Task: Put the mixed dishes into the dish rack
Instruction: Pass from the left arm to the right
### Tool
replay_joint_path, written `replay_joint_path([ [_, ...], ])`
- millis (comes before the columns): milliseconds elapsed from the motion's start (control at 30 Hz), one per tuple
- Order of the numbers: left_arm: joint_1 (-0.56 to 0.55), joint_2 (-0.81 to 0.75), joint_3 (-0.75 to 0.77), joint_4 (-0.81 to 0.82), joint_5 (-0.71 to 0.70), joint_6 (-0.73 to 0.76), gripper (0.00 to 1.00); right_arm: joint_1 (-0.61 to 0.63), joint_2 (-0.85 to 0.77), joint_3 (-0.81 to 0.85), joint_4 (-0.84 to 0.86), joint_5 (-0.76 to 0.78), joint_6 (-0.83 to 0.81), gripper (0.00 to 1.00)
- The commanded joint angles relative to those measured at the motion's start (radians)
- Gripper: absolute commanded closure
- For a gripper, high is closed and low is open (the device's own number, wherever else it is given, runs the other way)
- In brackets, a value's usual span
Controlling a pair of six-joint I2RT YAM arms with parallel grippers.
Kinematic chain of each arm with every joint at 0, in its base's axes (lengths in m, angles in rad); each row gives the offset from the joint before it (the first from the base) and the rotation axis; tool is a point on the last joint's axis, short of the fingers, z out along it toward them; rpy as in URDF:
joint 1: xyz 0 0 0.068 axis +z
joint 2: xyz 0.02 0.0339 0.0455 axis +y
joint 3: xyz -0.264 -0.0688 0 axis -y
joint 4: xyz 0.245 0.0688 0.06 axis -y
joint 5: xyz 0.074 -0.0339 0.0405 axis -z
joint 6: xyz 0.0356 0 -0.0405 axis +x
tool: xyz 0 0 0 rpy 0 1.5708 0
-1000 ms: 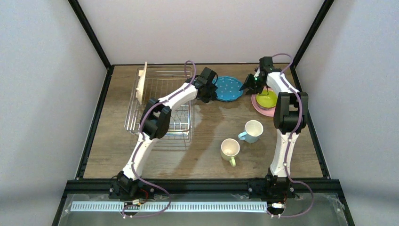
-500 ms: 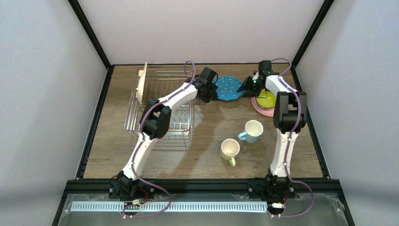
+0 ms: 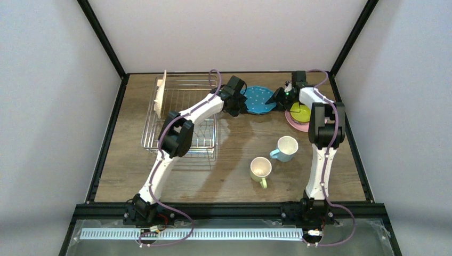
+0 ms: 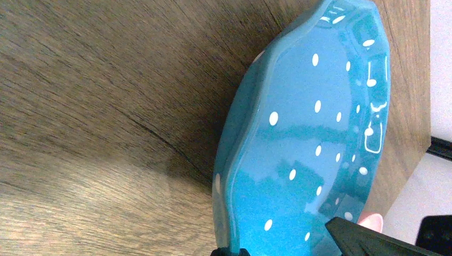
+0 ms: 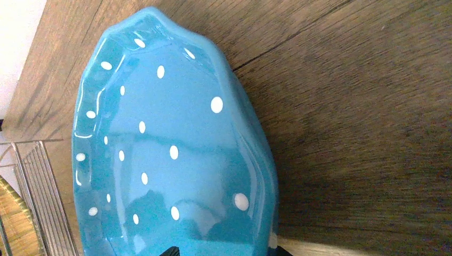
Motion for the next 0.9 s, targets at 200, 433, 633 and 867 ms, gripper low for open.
replay_joint_path([
  [200,0.011,-0.062,0.054,0.103,0.044,-0.058,0.97,0.000,0.056,-0.013,0.069,-0.049,0.052,0.02],
  [433,0.007,-0.057,0.055,0.113,0.067,-0.069,0.97,0.000,0.067,-0.032,0.113,-0.067,0.077,0.03],
  [633,0.004,-0.051,0.055,0.110,0.077,-0.069,0.97,0.000,0.063,-0.042,0.144,-0.084,0.100,0.15],
  [867,0.002,-0.044,0.057,0.099,0.088,-0.058,0.97,0.000,0.054,-0.040,0.169,-0.104,0.126,0.52],
])
